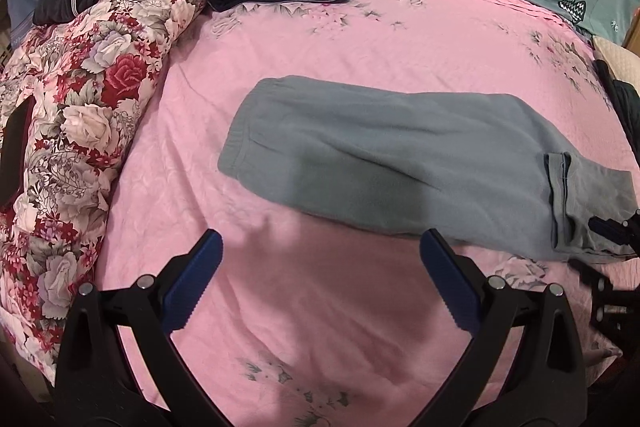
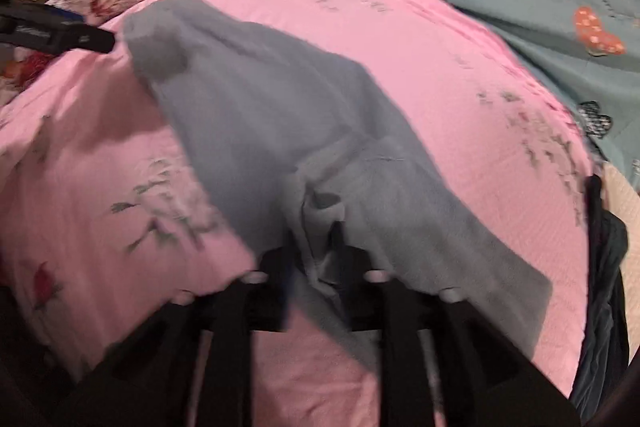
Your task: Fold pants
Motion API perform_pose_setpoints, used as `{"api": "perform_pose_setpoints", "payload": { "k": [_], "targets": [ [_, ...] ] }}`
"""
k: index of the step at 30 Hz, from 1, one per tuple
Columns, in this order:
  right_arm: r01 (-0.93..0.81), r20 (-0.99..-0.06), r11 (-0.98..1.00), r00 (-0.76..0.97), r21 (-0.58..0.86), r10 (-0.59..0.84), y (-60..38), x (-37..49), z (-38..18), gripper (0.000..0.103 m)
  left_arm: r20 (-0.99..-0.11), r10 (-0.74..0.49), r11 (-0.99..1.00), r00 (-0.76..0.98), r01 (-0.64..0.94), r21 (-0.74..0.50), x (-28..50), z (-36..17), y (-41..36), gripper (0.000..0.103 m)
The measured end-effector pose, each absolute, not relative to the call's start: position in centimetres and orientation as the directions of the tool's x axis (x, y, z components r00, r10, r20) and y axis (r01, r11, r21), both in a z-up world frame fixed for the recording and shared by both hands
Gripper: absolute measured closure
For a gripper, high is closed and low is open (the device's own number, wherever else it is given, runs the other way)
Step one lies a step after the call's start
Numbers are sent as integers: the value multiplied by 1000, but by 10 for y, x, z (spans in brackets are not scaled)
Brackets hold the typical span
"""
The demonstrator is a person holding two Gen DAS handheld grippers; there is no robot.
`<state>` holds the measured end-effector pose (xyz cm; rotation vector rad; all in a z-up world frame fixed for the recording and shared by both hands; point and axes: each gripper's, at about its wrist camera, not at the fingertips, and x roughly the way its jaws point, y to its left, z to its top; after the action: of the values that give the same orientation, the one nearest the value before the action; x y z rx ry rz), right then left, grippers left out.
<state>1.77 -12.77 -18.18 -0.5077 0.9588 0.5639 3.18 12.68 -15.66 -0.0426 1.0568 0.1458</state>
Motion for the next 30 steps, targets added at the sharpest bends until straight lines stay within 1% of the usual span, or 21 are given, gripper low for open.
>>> {"api": "perform_pose_setpoints", "payload": {
  "k": [2, 4, 6, 7, 8, 10, 11, 12, 13, 15, 17, 18, 19, 20, 23, 25, 30],
  "targets": [
    [-634, -862, 773, 396, -6, 318, -136, 17, -168, 53, -865, 102, 989, 492, -144, 35, 30, -154, 124, 3],
    [-538, -828, 832, 399, 135, 393, -161, 24, -153, 53, -861, 99, 988, 499, -153, 26, 28, -152, 121, 3],
    [-437, -809, 872, 417, 221, 414, -185, 39, -145, 53, -860, 81, 988, 504, -151, 5, 25, -152, 114, 3],
    [-414, -807, 879, 420, 237, 415, -191, 46, -145, 56, -857, 61, 991, 512, -131, -8, 23, -151, 105, 3],
    [-395, -807, 882, 416, 256, 420, -196, 56, -145, 58, -855, 43, 994, 518, -112, -17, 21, -150, 99, 3],
    [-407, -803, 868, 394, 285, 448, -199, 78, -145, 63, -840, -54, 996, 539, -27, -81, 16, -143, 77, 3],
    [-431, -803, 853, 374, 294, 465, -201, 88, -145, 63, -829, -114, 992, 547, 19, -124, 13, -139, 65, 4],
    [-462, -807, 836, 346, 297, 478, -202, 98, -143, 63, -811, -206, 978, 547, 86, -191, 10, -133, 49, 5],
    [-516, -819, 808, 309, 283, 484, -200, 112, -142, 63, -798, -261, 965, 543, 128, -229, 8, -129, 36, 5],
    [-625, -842, 744, 249, 237, 478, -191, 125, -141, 63, -767, -374, 927, 521, 232, -294, 6, -125, -1, 12],
    [-730, -874, 658, 186, 183, 448, -179, 139, -142, 63, -759, -405, 913, 509, 262, -312, 9, -129, -26, 32],
    [-767, -885, 616, 149, 179, 442, -174, 143, -144, 63, -759, -414, 910, 502, 253, -329, 13, -134, -34, 38],
    [-805, -896, 566, 104, 179, 432, -167, 147, -146, 63, -763, -422, 907, 490, 226, -356, 19, -142, -40, 53],
    [-834, -907, 525, 76, 171, 415, -161, 149, -149, 63, -764, -429, 903, 482, 202, -380, 24, -148, -44, 62],
    [-904, -932, 407, 24, 134, 362, -147, 151, -156, 66, -766, -418, 906, 489, 155, -395, 30, -161, -51, 64],
    [-928, -936, 343, -19, 147, 350, -142, 151, -161, 69, -775, -407, 910, 484, 135, -393, 34, -169, -58, 65],
    [-948, -942, 271, -70, 165, 328, -134, 151, -172, 71, -805, -373, 920, 461, 69, -387, 45, -188, -58, 65]
  ]
}}
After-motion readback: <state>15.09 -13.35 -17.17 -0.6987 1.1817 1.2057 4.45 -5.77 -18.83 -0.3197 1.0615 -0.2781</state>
